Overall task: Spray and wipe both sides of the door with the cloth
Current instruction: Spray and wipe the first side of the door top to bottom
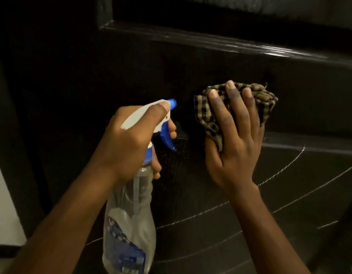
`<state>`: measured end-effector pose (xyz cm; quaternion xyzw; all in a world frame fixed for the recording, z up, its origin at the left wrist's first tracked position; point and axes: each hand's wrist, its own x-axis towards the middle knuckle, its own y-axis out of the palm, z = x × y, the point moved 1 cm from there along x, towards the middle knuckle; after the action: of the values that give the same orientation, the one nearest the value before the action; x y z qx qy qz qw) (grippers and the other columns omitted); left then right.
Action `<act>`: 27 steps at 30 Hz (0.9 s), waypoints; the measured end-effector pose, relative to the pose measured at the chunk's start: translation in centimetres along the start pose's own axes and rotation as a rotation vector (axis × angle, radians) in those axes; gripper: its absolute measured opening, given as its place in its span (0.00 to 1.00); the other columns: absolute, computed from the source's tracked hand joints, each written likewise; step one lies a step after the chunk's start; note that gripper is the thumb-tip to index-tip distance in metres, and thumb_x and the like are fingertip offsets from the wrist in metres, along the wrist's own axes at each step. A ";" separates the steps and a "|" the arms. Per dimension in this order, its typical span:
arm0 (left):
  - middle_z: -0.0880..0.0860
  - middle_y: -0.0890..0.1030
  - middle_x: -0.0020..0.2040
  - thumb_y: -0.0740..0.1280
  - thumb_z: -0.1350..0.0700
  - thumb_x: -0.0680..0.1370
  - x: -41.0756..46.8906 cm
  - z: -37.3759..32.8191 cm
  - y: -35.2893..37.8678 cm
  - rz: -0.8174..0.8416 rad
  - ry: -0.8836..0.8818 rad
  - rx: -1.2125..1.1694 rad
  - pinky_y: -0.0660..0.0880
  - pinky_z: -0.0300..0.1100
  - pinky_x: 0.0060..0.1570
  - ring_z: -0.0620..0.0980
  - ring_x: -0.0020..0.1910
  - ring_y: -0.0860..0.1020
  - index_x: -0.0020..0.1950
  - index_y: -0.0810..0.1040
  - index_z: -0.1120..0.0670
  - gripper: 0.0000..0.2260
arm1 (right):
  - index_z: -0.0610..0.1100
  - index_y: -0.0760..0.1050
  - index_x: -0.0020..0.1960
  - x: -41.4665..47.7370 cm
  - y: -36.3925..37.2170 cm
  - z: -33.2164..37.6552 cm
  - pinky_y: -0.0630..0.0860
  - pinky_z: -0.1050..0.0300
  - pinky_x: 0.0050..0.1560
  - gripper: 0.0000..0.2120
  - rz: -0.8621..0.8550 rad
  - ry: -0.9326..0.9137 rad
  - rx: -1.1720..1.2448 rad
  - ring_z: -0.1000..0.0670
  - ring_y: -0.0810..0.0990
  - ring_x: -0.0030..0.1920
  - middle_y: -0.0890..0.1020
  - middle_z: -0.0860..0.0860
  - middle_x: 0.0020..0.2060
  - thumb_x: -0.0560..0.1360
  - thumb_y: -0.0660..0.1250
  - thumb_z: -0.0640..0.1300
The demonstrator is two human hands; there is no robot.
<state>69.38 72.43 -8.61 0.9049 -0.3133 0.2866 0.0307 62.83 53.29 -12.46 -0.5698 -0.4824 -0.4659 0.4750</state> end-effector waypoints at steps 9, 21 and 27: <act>0.58 0.85 0.43 0.59 0.47 0.83 -5.3 4.6 4.2 -0.064 -0.004 0.023 0.76 0.50 0.27 0.57 0.21 0.73 0.44 0.80 0.62 0.21 | 0.46 0.65 0.78 -7.1 -2.0 -2.3 0.53 0.46 0.78 0.29 0.011 0.009 0.019 0.48 0.55 0.81 0.64 0.45 0.78 0.78 0.60 0.48; 0.58 0.85 0.43 0.60 0.46 0.83 -16.1 5.6 8.8 -0.093 0.011 0.071 0.77 0.47 0.26 0.55 0.22 0.76 0.44 0.81 0.61 0.21 | 0.51 0.58 0.81 -14.8 -14.6 -1.8 0.48 0.47 0.81 0.29 -0.035 0.471 0.309 0.56 0.50 0.81 0.58 0.58 0.79 0.80 0.58 0.46; 0.59 0.85 0.42 0.60 0.46 0.82 -19.4 5.4 11.4 -0.041 -0.039 0.024 0.77 0.47 0.26 0.55 0.22 0.76 0.44 0.81 0.61 0.21 | 0.50 0.58 0.81 -16.4 -17.0 -1.6 0.50 0.42 0.81 0.30 -0.064 0.559 0.246 0.55 0.50 0.81 0.60 0.53 0.80 0.79 0.56 0.49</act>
<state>52.97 72.71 -24.96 0.9168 -0.2918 0.2720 0.0198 44.24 51.37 -26.93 -0.3421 -0.4034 -0.5573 0.6400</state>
